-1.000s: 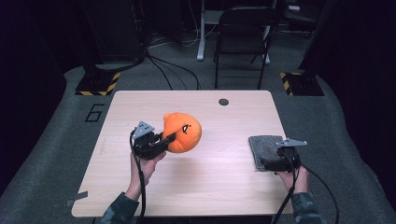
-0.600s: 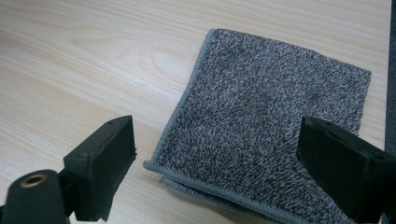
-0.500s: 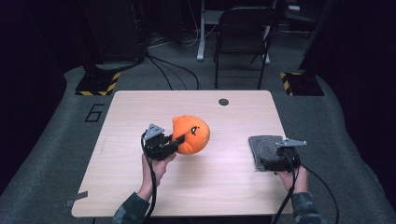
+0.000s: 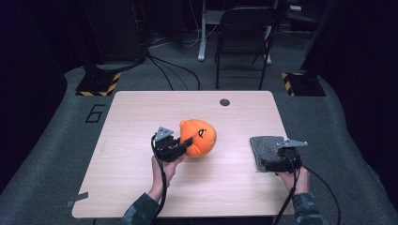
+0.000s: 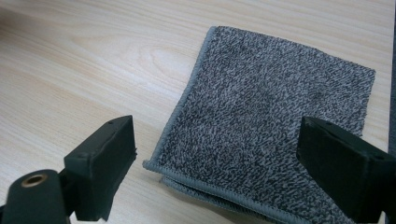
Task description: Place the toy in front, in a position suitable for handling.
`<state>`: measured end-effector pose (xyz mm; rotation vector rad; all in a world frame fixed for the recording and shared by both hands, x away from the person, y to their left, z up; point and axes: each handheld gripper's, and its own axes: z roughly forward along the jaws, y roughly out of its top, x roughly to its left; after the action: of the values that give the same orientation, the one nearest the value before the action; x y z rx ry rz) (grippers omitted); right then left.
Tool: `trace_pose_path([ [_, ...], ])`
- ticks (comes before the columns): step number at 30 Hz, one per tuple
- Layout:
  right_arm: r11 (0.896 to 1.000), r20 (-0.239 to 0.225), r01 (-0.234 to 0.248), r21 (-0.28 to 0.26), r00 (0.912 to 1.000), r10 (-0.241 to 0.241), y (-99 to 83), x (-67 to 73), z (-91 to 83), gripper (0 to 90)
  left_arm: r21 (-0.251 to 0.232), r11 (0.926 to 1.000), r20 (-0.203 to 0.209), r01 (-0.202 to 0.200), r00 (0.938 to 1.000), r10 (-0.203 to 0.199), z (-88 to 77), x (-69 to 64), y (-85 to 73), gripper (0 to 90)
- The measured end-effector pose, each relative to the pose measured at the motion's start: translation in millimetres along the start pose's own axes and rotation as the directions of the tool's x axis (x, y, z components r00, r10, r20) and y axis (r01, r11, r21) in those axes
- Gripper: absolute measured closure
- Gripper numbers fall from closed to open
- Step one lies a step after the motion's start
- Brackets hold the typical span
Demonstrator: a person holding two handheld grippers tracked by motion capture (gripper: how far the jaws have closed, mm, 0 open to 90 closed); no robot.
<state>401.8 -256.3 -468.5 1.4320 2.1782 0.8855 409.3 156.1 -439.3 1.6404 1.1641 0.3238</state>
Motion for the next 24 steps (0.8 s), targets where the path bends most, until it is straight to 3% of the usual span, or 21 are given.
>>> trace_pose_path([
  [4, 1.000, -0.001, -0.002, 0.000, 1.0000, 0.002, -0.1, 0.4, 0.6, 11.1, 0.031, 0.9991, 0.000, -0.029, 0.9996, 0.029, 5.8, -1.9, -3.6, 66.7],
  [11, 1.000, -0.001, -0.002, 0.006, 1.0000, 0.002, 0.0, 1.1, 1.5, 11.1, 0.048, 0.9984, -0.004, -0.031, 0.9995, 0.032, 15.2, -6.0, -10.3, 66.5],
  [19, 1.000, 0.001, -0.002, 0.013, 1.0000, 0.002, -0.2, 1.6, 2.9, 11.2, 0.061, 0.9981, -0.005, -0.006, 1.0000, 0.007, 27.3, -12.7, -19.1, 66.1],
  [24, 1.000, 0.001, -0.006, 0.012, 1.0000, 0.006, -0.3, 1.2, 2.7, 11.2, 0.058, 0.9983, -0.028, 0.007, 0.9996, -0.005, 34.0, -14.9, -24.1, 65.6],
])
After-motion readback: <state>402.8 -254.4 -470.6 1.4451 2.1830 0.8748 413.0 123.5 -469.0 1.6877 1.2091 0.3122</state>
